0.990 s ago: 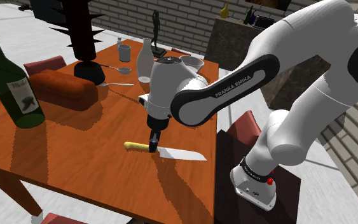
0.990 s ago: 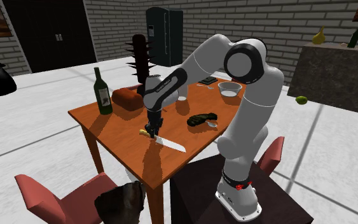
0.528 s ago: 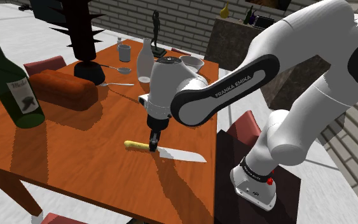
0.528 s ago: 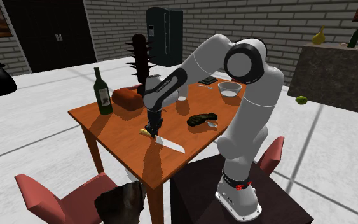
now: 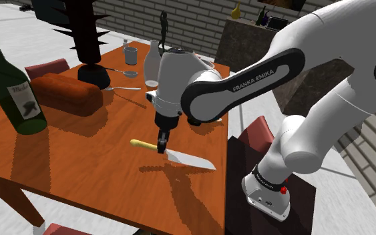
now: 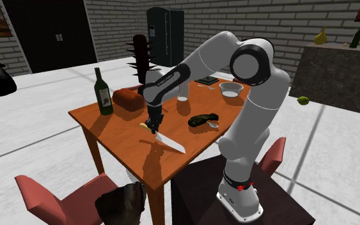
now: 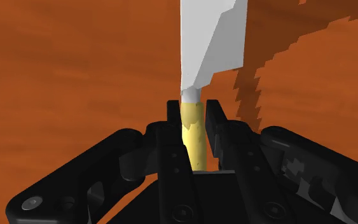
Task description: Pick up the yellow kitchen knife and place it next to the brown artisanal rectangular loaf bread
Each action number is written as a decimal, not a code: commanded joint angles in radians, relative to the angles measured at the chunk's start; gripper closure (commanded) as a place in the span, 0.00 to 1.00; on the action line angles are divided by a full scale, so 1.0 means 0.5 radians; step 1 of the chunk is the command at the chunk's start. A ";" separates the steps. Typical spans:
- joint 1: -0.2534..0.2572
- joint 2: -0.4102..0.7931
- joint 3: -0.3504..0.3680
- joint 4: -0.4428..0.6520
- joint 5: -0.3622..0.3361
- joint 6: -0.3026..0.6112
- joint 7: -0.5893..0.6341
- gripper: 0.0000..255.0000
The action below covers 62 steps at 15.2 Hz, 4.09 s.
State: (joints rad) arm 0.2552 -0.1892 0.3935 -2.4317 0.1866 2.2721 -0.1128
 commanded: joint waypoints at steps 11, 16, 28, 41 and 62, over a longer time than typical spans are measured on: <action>0.001 -0.169 -0.039 0.183 0.020 -0.349 -0.007 1.00; -0.001 -0.217 -0.056 0.278 0.019 -0.490 -0.005 1.00; -0.028 -0.215 -0.098 0.556 -0.014 -0.769 -0.012 1.00; -0.197 0.637 -0.235 1.482 -0.294 -0.898 -0.206 1.00; -0.217 1.013 -0.283 1.531 -0.382 -0.586 -0.271 1.00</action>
State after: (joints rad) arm 0.1476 0.3159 0.2526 -1.6552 -0.0042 1.9660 -0.2469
